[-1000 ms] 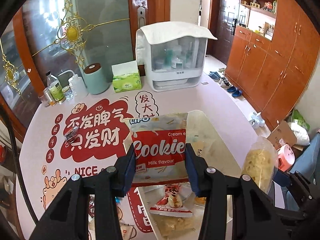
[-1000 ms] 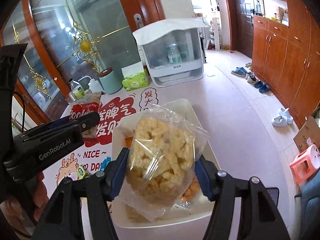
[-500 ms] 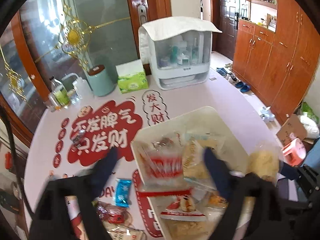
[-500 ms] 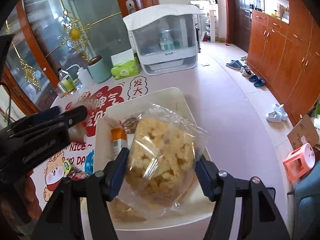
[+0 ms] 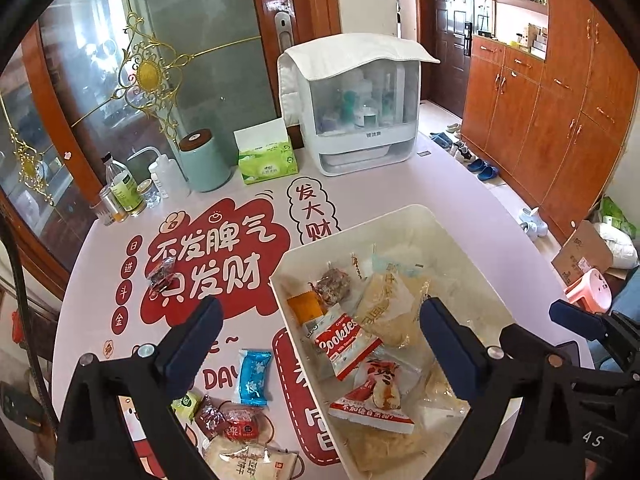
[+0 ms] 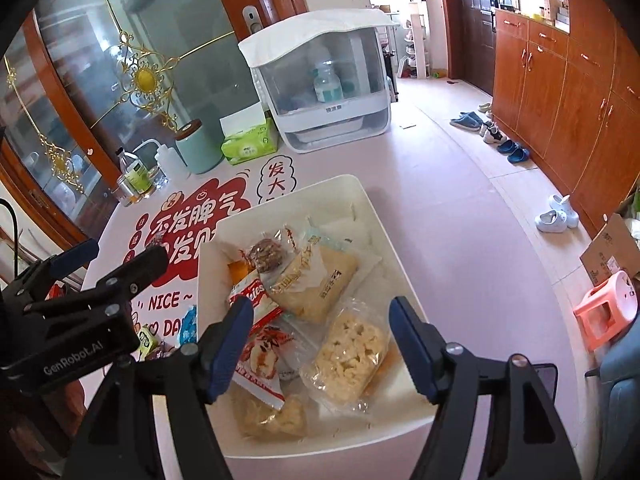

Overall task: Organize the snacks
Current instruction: 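Grasp the green pack with the left tool while the right tool grasps the brown chocolate bag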

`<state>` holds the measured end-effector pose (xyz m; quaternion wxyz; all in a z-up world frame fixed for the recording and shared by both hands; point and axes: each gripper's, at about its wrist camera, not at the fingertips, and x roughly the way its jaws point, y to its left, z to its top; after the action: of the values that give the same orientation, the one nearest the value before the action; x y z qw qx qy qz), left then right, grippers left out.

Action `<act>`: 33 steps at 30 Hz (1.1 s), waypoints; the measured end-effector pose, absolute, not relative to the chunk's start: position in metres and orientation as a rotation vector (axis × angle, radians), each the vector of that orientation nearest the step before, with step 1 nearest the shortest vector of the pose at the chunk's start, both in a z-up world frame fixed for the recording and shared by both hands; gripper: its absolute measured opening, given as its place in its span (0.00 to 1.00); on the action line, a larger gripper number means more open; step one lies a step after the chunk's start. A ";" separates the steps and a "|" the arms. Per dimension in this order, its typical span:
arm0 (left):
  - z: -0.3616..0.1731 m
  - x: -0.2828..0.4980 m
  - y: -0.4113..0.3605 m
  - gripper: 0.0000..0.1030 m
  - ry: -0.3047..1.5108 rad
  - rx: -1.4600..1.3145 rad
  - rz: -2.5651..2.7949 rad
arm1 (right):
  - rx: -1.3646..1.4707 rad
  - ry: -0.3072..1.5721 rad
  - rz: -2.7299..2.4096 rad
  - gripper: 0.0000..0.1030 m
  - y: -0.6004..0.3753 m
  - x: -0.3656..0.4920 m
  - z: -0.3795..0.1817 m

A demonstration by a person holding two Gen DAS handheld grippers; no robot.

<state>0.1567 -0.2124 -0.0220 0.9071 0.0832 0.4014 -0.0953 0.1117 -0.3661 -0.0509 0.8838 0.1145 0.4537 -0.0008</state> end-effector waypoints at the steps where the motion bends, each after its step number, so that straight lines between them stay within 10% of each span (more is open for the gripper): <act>1: -0.022 0.156 -0.212 0.95 0.828 0.172 -0.196 | 0.240 0.948 -0.001 0.69 -0.366 0.111 -0.051; 33: -0.018 0.138 0.060 0.95 0.817 0.002 0.001 | 0.100 1.019 0.132 0.69 -0.194 0.091 -0.049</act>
<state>0.1383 0.0599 -0.0181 0.9177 0.0008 0.3973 0.0006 0.0914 -0.1942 -0.0492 0.8697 0.0479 0.4872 0.0633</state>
